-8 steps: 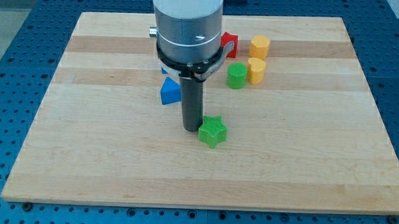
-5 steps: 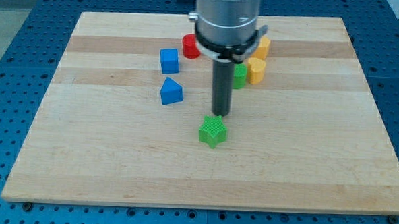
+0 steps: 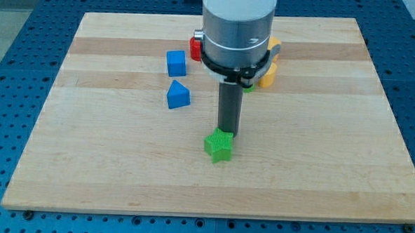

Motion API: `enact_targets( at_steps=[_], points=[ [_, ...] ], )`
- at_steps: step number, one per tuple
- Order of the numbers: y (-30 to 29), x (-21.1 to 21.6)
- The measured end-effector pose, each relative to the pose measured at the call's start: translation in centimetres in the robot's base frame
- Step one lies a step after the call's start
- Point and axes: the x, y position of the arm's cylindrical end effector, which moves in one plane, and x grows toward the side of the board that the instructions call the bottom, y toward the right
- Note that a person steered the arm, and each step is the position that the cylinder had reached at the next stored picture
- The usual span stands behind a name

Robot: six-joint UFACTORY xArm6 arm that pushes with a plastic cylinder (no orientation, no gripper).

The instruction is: Push the green star toward the bottom center

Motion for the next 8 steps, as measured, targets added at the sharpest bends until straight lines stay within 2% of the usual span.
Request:
enact_targets(
  at_steps=[5,7,8],
  points=[
    [-1.1,4.8],
    [-0.9,4.4],
    [2.0,0.1]
  ],
)
